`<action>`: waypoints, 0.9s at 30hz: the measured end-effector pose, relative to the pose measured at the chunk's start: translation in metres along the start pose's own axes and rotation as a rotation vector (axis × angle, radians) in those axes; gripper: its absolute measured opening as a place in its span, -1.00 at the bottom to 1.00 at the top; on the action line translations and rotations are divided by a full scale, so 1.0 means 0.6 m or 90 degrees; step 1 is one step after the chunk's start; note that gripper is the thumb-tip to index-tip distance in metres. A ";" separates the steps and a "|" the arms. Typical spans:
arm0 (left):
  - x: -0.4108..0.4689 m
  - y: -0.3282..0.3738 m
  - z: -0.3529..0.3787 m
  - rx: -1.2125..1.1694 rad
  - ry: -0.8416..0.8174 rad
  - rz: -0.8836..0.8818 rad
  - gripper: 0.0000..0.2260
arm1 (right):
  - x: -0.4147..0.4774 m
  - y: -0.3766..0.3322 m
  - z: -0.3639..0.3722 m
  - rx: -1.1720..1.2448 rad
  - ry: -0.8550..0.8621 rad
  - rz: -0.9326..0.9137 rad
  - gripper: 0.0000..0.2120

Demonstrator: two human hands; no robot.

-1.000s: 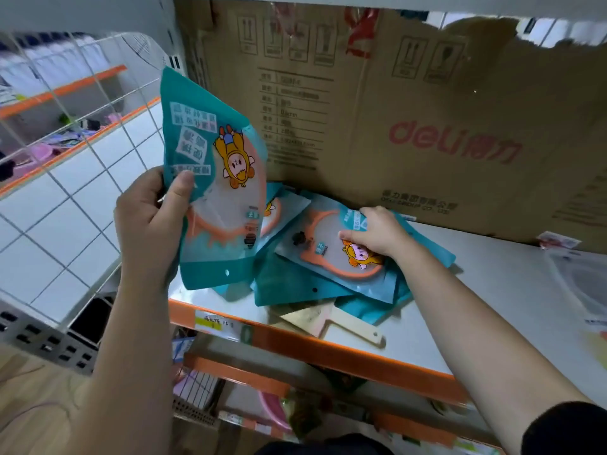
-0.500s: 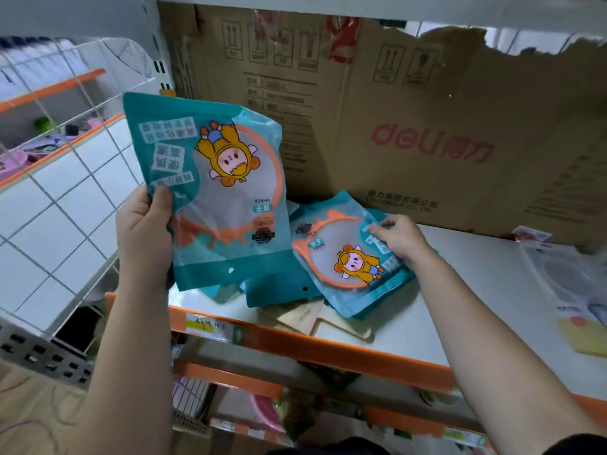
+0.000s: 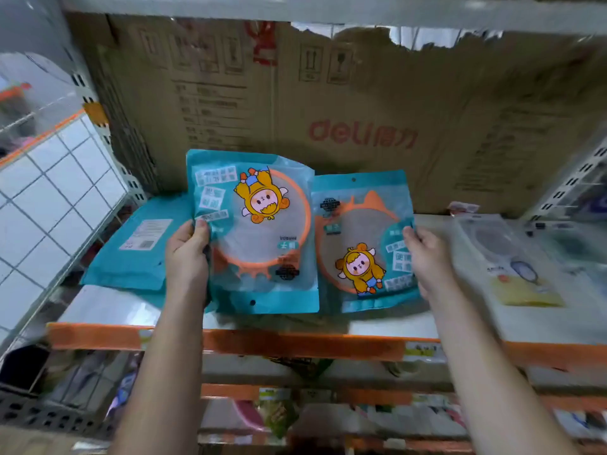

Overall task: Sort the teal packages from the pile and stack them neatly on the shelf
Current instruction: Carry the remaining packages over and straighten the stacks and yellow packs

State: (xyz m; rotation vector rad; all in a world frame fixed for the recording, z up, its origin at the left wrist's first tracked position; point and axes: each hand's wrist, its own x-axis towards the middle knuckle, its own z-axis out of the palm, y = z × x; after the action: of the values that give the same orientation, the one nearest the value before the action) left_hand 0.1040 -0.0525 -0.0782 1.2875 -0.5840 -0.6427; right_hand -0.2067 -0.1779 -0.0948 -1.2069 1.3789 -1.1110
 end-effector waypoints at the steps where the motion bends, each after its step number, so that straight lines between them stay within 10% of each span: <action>1: -0.008 -0.008 0.012 0.001 -0.022 -0.004 -0.77 | -0.005 0.004 -0.018 0.001 0.023 -0.019 -0.81; 27: -0.529 -0.128 0.692 -0.035 -0.308 -0.226 -0.85 | -0.142 0.134 -0.860 -0.107 0.355 -0.018 -0.70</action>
State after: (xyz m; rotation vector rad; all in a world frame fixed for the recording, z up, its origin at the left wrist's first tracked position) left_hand -0.4200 -0.1165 -0.0888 1.1962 -0.7281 -1.2771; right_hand -0.7235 -0.0646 -0.1006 -1.0752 1.9101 -1.4437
